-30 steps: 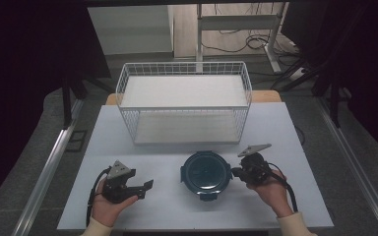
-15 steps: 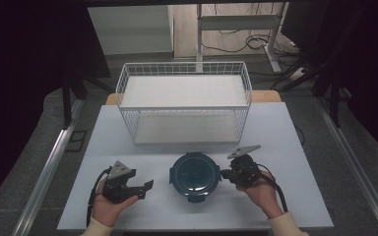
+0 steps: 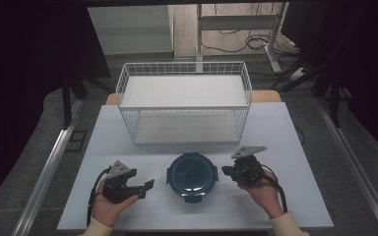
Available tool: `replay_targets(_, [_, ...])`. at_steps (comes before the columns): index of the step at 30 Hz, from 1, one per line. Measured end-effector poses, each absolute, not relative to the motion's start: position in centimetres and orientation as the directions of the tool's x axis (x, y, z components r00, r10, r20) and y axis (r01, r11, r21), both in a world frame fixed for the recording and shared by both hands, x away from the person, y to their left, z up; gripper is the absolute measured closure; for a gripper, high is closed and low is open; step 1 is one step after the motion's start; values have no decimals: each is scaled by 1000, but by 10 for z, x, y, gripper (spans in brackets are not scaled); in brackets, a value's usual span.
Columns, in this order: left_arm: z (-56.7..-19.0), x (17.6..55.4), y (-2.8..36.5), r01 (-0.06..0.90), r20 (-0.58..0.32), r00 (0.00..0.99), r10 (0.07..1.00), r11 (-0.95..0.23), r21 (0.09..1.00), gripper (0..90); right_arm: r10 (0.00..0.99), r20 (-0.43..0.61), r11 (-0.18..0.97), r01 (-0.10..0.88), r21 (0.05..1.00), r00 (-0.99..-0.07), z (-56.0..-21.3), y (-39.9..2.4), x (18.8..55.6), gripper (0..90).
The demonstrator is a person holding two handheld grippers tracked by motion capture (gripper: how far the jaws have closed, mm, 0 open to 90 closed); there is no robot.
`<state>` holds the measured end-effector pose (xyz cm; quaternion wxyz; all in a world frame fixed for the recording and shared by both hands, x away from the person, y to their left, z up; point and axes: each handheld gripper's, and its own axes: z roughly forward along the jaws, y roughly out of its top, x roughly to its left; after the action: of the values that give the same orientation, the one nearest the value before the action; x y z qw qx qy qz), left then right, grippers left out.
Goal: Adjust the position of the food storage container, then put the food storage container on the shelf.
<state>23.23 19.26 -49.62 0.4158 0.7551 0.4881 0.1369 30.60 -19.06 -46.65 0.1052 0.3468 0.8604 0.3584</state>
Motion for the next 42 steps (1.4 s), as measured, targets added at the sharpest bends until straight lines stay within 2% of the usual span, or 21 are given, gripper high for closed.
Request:
replay_targets(2, [-496, 233, 193, 624, -198, 482, 853, -177, 761, 213, 690, 69, 469, 517, 716, -721, -464, -198, 303, 812])
replay_targets(6, [-497, 234, 195, 628, -201, 476, 856, -171, 759, 213, 689, 94, 406, 490, 771, -719, -462, -208, 295, 427])
replay_targets(8, [-497, 234, 195, 630, -206, 474, 856, -167, 758, 213, 699, 112, 369, 490, 790, -707, -462, -212, 293, 335])
replay_targets(10, [-497, 234, 194, 630, -206, 474, 856, -166, 759, 212, 705, 136, 351, 508, 786, -696, -463, -215, 293, 286])
replay_targets(21, [-493, 236, 190, 628, -186, 481, 857, -190, 754, 198, 695, 221, 314, 566, 762, -684, -469, -215, 286, 236])
replay_targets(28, [-492, 244, 187, 674, -242, 458, 856, -156, 722, 166, 695, 253, 299, 590, 750, -673, -474, -217, 290, 233])
replay_targets(34, [-487, 245, 178, 686, -288, 481, 828, -151, 712, 150, 712, 290, 259, 622, 739, -640, -476, -218, 292, 226])
replay_targets(39, [-483, 248, 167, 710, -331, 495, 803, -155, 687, 122, 700, 365, 199, 658, 726, -614, -475, -215, 290, 204])
replay_targets(42, [-478, 251, 163, 721, -364, 491, 791, -135, 680, 116, 700, 354, 222, 661, 717, -620, -474, -209, 292, 175])
